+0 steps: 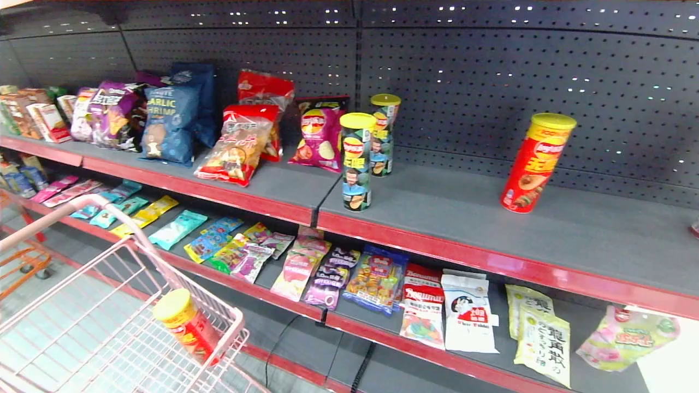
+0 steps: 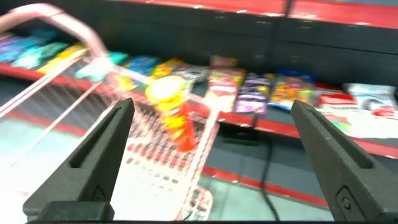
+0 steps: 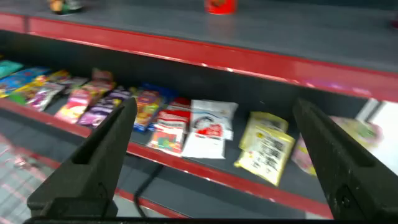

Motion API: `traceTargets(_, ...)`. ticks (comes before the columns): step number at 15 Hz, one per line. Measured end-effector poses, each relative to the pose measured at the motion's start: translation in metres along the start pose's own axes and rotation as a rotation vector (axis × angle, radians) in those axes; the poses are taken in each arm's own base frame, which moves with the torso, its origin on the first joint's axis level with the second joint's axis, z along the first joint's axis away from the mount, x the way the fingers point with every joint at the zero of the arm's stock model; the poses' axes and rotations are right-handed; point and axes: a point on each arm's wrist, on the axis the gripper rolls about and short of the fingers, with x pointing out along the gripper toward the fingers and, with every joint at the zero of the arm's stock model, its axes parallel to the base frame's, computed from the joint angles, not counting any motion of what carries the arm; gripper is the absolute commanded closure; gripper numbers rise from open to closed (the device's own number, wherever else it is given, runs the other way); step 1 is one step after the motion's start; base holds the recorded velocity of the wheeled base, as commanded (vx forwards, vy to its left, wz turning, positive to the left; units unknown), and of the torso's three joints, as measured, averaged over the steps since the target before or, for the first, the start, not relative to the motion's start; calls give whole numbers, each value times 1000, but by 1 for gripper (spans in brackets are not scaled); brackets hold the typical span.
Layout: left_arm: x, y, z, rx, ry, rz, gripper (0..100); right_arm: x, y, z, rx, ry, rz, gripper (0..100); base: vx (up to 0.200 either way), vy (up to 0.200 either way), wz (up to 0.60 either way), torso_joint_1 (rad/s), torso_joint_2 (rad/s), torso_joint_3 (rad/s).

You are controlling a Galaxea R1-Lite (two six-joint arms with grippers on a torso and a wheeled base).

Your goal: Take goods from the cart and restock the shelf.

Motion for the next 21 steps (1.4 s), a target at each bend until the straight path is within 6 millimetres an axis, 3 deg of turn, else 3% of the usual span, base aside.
traceTargets(5,0,0,0,0,0,1,0,0,0,0,0,0,0,0,0,0,600,5,2,3)
traceTargets(9,0,0,0,0,0,-1,0,0,0,0,1,-1,-1,0,0,0,0,-19,49,29)
traceTargets(21,0,0,0,0,-1,0,0,0,0,0,4,0,-1,0,0,0,0,-151,373,218)
